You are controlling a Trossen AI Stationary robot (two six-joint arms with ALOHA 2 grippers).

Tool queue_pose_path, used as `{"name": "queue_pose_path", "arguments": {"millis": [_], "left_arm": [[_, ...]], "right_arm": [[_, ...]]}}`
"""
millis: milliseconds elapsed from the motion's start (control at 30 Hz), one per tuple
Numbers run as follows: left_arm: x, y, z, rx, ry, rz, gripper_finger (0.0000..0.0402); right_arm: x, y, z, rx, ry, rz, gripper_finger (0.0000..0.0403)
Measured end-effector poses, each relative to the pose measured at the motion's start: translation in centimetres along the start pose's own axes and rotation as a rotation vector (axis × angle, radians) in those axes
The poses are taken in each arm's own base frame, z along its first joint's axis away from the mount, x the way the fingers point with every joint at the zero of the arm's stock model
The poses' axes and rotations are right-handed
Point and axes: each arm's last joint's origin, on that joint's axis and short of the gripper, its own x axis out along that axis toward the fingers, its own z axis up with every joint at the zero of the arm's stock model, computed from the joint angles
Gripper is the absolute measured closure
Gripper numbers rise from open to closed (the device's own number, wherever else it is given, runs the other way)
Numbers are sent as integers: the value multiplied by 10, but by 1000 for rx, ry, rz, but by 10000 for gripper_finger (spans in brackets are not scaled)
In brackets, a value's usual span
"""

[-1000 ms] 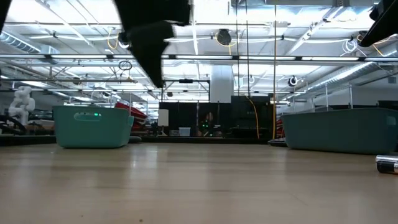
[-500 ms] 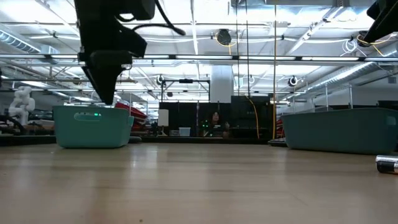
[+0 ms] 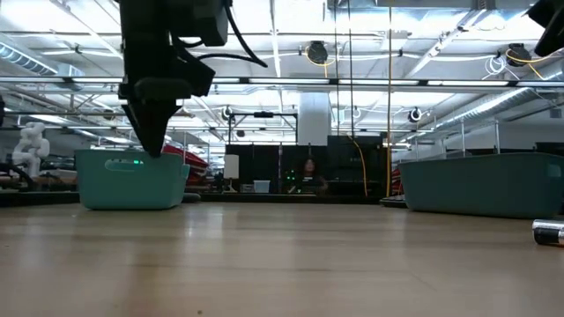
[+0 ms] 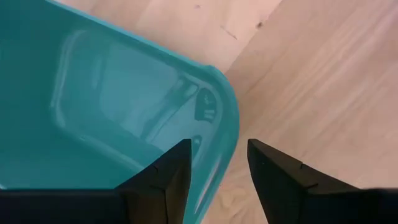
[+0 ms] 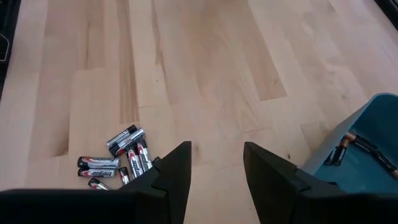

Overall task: Sort batteries
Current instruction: Move the green bin to the center of the table

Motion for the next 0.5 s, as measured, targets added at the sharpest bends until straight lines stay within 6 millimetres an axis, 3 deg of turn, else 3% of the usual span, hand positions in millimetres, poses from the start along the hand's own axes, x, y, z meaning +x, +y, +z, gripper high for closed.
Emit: {"name": "queue_pose_path", "arguments": {"millis": [300, 500], "left_arm": [[4, -2, 6, -6, 44, -108, 233], [25, -7, 5, -1, 89, -176, 233]], "right_arm": [[-3, 2, -3, -14, -9, 13, 266], [-4, 4, -4, -20, -25, 20, 266]]}}
